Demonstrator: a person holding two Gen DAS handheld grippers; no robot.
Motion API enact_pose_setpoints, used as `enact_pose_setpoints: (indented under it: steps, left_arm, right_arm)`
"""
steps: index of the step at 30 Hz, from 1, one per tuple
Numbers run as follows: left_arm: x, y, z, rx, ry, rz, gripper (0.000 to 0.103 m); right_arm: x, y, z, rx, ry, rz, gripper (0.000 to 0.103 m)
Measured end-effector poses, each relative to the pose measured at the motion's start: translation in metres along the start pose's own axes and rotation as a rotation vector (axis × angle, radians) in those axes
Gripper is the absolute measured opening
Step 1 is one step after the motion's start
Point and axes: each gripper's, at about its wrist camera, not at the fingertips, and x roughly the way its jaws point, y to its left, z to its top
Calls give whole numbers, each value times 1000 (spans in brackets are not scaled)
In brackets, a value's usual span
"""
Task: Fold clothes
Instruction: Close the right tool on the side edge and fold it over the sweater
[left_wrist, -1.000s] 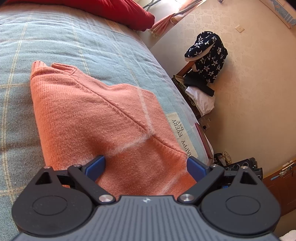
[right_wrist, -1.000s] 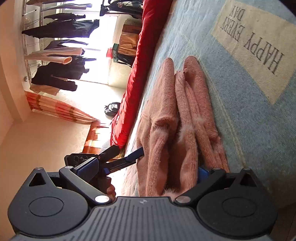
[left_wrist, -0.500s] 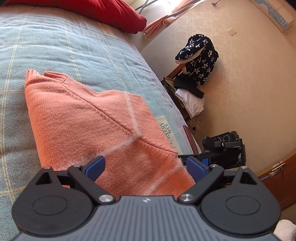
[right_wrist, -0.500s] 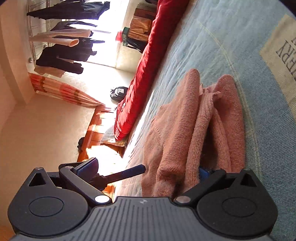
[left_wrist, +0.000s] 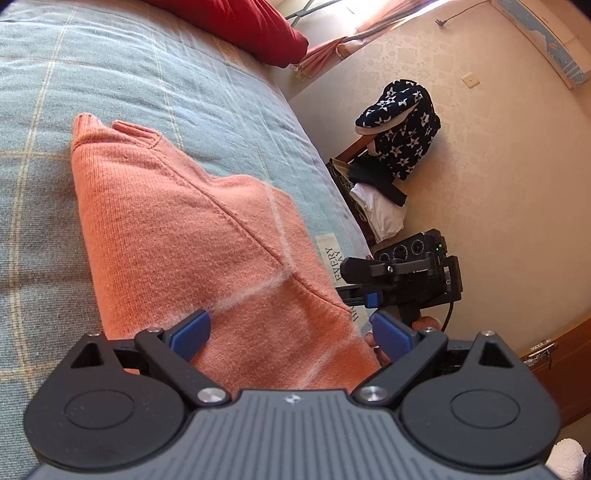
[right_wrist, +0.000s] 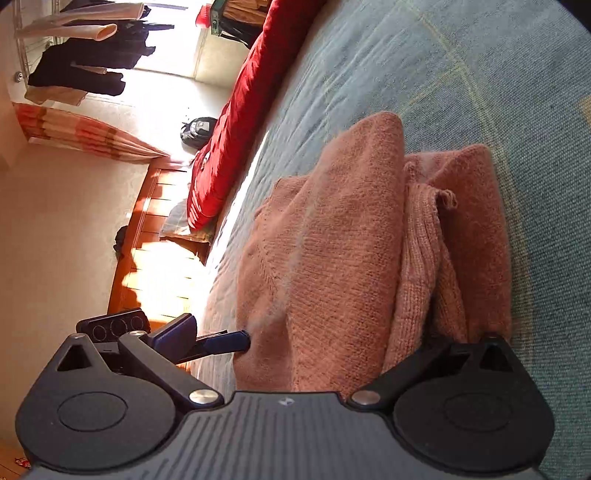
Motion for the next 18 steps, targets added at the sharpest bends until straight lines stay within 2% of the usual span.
enact_pose_setpoints:
  steps: [3,7,8,10,11,12,14,18]
  left_arm:
    - [0,3,0,-3,0,-14,94]
    - [0,4,0,3,-3,-20,94]
    - [0,4,0,7,-2,-19,94]
    - [-1,5,1,12,1,-18,94]
    - [-1,5,1,11,1,-20,94]
    - [-1,6,1,6,0,-26,94]
    - [1,5,1,7,-1,-22,94]
    - [3,-1,1,41,4,11,94]
  right_arm:
    - [1,4,1,-30,45,-16,102]
    - [5,5,3,-53,63,-41,99]
    - [5,5,3,-63,64,-50,95]
    - [3,3,2,-82,55,-99,76]
    - [-1,-2,1,-68,45,-128,50]
    - [-4,-11,1,-37,33,-116,39]
    - [-9,-24,-2,3,13,-74,35]
    - [-7,-15,-7,-40,-7,-113,35]
